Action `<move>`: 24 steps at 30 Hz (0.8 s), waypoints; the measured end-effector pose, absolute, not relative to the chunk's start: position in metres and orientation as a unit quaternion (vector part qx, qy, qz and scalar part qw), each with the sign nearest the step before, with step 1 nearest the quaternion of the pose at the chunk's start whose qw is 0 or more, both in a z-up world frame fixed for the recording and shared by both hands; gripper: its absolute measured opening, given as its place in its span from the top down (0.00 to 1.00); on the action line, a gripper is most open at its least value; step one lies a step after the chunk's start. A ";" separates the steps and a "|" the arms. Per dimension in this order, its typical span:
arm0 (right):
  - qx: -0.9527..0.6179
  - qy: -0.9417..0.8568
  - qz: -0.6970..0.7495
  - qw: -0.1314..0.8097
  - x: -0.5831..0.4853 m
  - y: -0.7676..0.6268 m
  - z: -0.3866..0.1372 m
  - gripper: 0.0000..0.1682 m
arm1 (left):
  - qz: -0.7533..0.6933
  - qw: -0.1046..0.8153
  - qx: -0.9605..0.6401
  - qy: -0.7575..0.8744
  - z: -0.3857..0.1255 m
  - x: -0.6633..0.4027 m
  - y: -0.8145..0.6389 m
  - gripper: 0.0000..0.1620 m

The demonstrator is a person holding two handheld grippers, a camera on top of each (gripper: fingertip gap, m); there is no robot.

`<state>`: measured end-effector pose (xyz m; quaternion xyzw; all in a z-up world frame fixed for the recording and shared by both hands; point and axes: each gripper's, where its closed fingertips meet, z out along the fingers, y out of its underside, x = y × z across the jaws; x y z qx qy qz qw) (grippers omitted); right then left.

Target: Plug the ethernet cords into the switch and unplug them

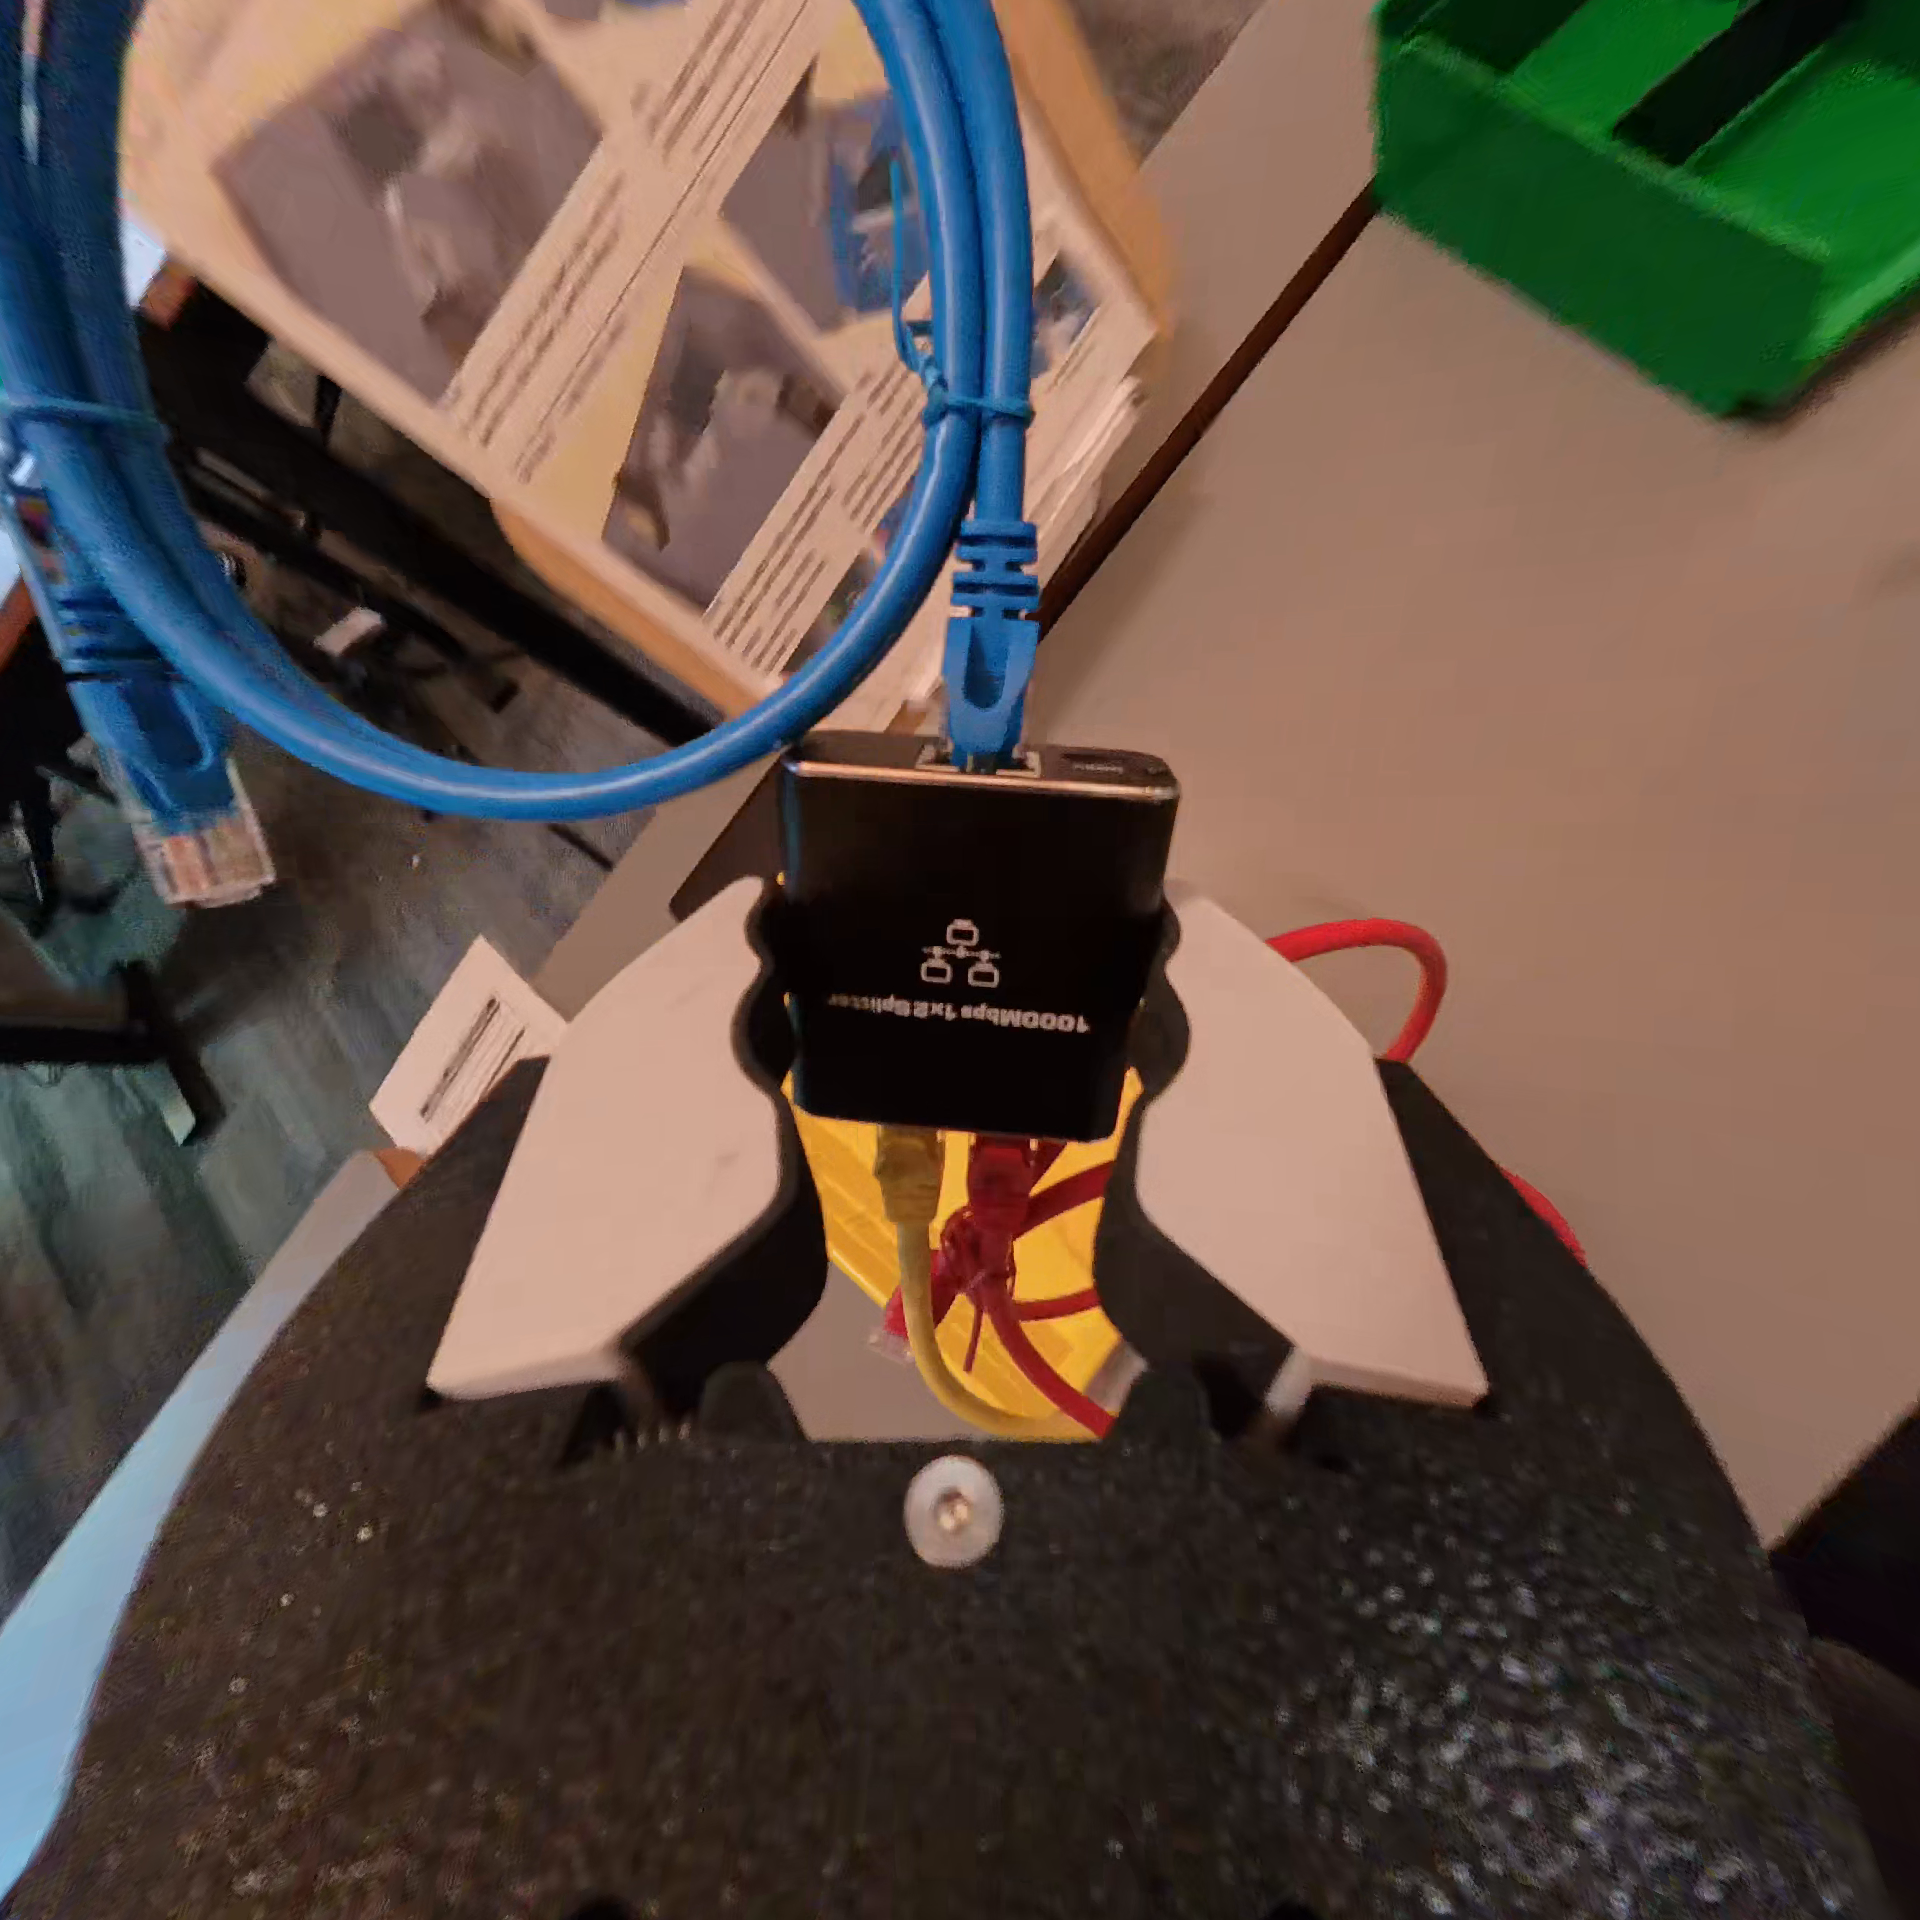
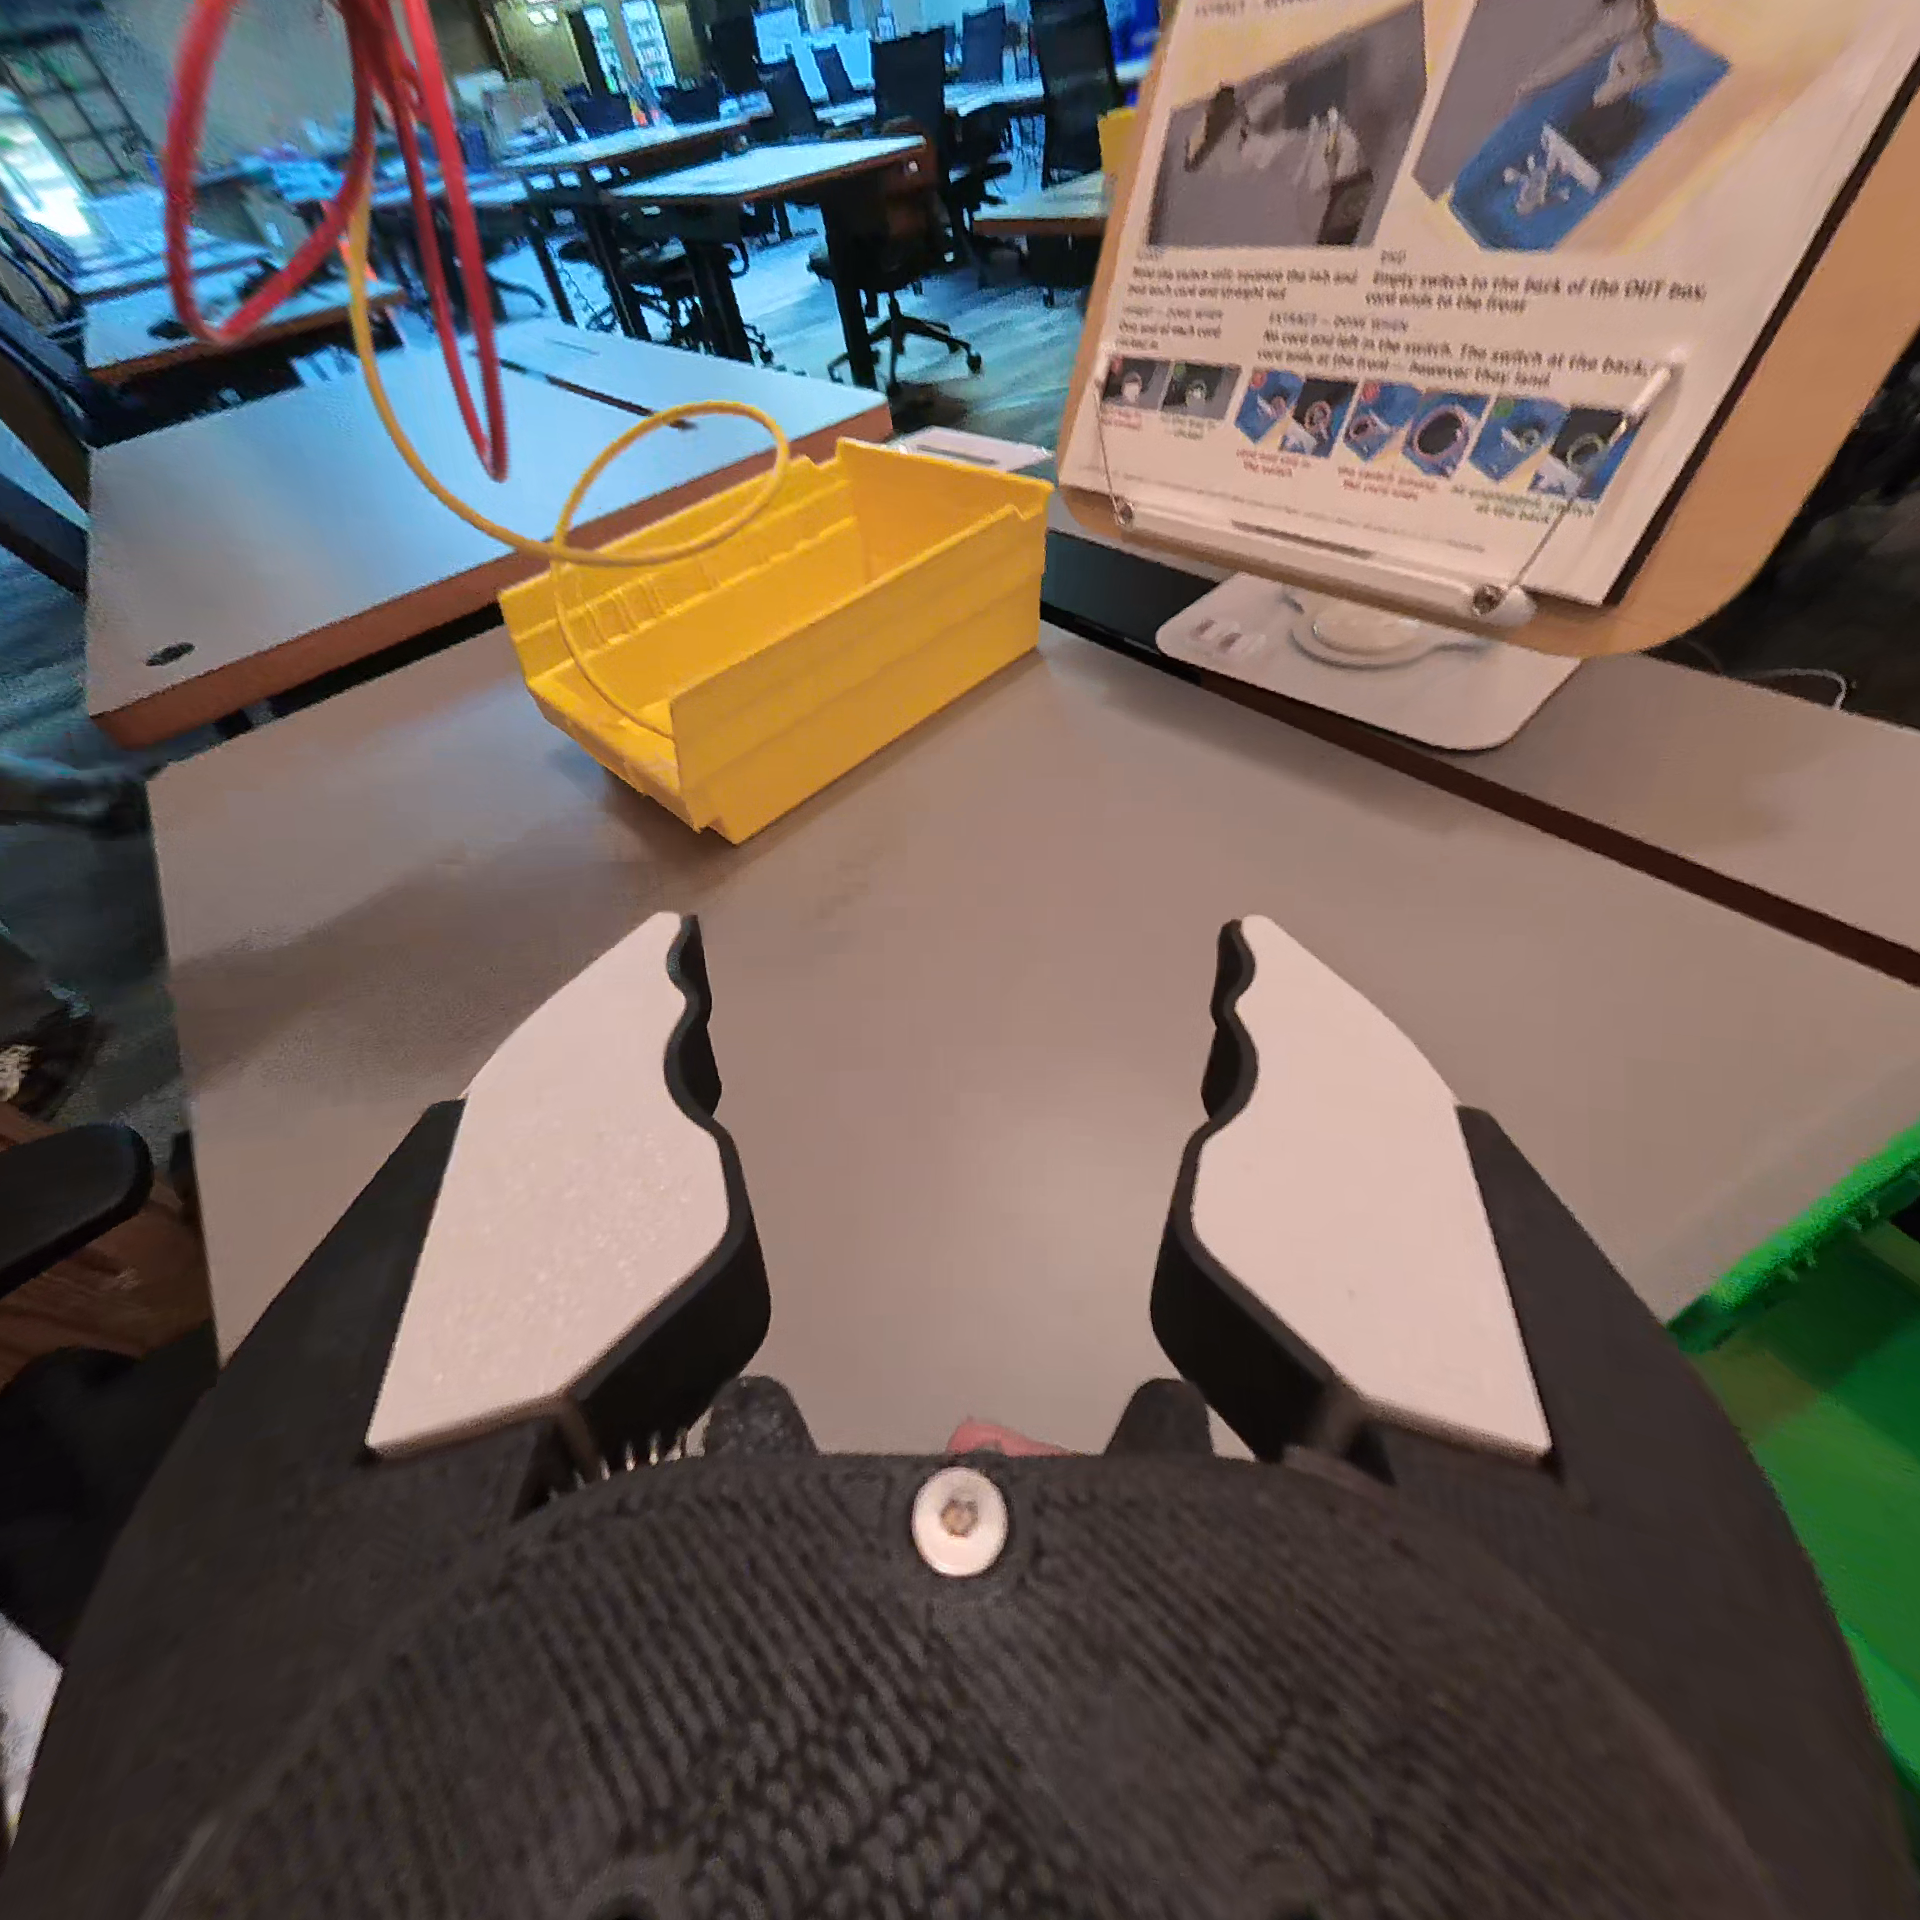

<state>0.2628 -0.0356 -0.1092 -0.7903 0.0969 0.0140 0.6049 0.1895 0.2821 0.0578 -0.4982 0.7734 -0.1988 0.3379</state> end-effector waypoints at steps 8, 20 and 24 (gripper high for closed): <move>-0.743 0.064 0.020 0.665 0.223 -0.047 -0.056 0.44 | -0.246 0.279 -0.380 0.847 0.086 0.160 0.111 0.61; -0.692 0.069 0.017 0.718 0.215 -0.090 -0.021 0.50 | -0.242 0.213 -0.298 0.898 0.002 0.188 -0.003 0.61; -0.690 0.099 0.054 0.715 0.224 -0.077 -0.037 0.50 | -0.211 0.229 -0.313 0.897 -0.053 0.205 0.002 0.61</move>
